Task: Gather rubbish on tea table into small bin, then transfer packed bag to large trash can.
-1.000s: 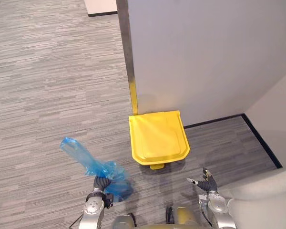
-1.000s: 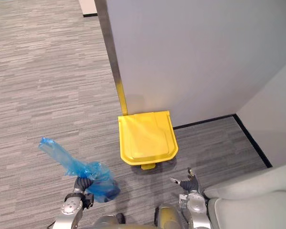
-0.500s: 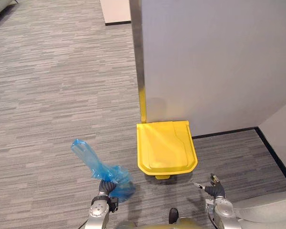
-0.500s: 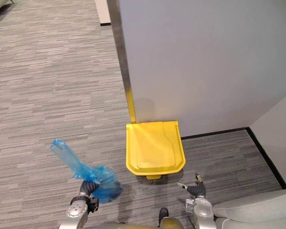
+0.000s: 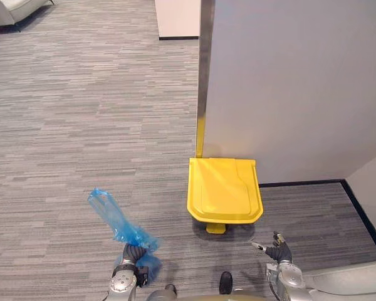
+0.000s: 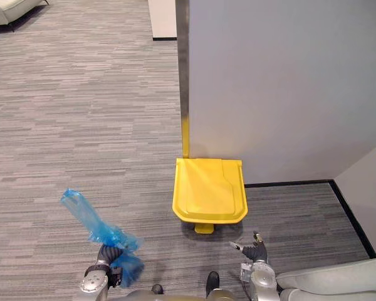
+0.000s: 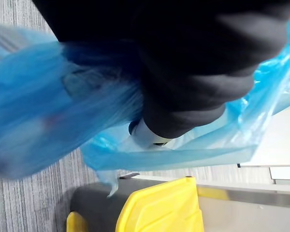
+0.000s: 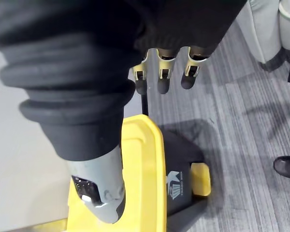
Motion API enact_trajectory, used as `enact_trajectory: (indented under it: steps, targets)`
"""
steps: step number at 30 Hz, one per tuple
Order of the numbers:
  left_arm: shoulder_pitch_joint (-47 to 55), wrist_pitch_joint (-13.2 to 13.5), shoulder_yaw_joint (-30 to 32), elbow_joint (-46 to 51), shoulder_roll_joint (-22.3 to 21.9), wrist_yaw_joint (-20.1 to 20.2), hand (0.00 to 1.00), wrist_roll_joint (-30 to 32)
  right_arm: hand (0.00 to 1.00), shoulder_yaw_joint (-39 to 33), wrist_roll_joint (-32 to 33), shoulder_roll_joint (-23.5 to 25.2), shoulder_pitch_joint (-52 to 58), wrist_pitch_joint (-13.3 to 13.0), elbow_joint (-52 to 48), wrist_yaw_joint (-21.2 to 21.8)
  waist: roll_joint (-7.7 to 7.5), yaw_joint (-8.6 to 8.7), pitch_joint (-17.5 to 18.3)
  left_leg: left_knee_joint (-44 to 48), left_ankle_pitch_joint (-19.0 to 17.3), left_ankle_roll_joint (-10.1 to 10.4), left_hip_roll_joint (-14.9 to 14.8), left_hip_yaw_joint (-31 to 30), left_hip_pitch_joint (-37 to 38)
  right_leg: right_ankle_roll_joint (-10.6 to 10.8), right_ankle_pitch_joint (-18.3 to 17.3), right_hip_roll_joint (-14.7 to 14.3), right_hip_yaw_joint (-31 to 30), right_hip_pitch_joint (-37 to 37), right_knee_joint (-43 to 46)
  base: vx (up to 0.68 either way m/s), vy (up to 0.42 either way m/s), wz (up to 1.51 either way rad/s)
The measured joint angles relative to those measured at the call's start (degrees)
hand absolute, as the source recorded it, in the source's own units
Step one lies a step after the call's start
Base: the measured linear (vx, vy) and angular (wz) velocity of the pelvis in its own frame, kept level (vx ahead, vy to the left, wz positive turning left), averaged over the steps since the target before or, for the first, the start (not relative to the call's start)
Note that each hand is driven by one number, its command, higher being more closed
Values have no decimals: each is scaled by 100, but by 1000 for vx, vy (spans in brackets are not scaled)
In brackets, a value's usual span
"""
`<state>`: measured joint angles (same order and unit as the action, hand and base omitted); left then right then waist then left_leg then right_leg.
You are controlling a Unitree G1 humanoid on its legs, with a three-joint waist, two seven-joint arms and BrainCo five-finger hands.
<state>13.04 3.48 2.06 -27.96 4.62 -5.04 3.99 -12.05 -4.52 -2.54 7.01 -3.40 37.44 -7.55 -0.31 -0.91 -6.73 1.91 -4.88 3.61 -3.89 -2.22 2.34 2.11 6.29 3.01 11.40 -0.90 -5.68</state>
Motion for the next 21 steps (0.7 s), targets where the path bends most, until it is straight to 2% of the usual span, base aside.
enact_trajectory:
  steps: [7, 12, 14, 15, 17, 18, 19, 20, 21]
  targets:
    - [-15, 0, -199, 0, -197, 31, 100, 4, 0, -19, 12, 0, 152, 0, -2, -8, 34, 19, -5, -151, 11, 26, -27, -169, -73, 53, -81, -13, 202, 27, 3, -18, -25, 16]
    - [-17, -1, -166, 20, -207, 102, 100, 5, 0, -45, 0, -9, 64, 4, -9, -29, 64, 1, 10, -39, -29, -30, -68, 196, -76, 128, -278, 24, 4, 176, 242, 95, 38, -21]
    - [-21, -10, -165, 50, -167, 102, 100, 5, 0, -45, 0, -7, -18, 10, -14, -36, 59, 13, 15, 153, -108, -55, -38, 444, -115, 167, -657, 160, -125, 589, 1089, 122, 91, -23]
    - [-63, -27, -166, 73, -126, 98, 100, 4, 0, -49, 0, -13, -48, 12, -28, -90, -4, 43, -7, 241, -160, -96, 53, 661, -100, 221, -944, 334, -208, 845, 1728, 142, 142, -12]
    - [-88, -45, -166, 212, -99, 75, 100, 4, 0, -143, 2, -19, -131, 28, -51, -127, -18, 58, -93, 289, -292, -208, 93, 797, 17, 406, -1116, 532, -233, 1160, 2612, 110, 118, -10]
    - [-147, -48, -151, 452, -63, 56, 100, 3, 0, -192, 5, -5, -196, 34, -110, -133, -31, 126, -314, 455, -493, -299, 108, 788, 235, 539, -1151, 694, -225, 1660, 3891, 88, 67, -7]
    - [-174, -46, -185, 515, -32, 15, 100, 1, 0, -191, 21, 6, -220, 41, -150, -131, 51, 129, -421, 690, -684, -338, 91, 765, 280, 658, -1430, 699, -232, 1995, 4367, 154, 86, -8]
    - [-238, -48, -185, 519, 44, -38, 100, 1, 0, -191, 59, 14, -143, 68, -302, -136, 52, 137, -442, 987, -940, -381, 11, 760, 332, 485, -1640, 604, -213, 2197, 4255, 154, 55, -3]
    - [-279, -50, -191, 518, 106, -49, 100, 1, 0, -192, 67, 19, -95, 68, -375, -147, 42, 143, -476, 1096, -1036, -381, 0, 755, 384, 475, -1633, 576, -209, 2280, 4136, 195, 29, 7]
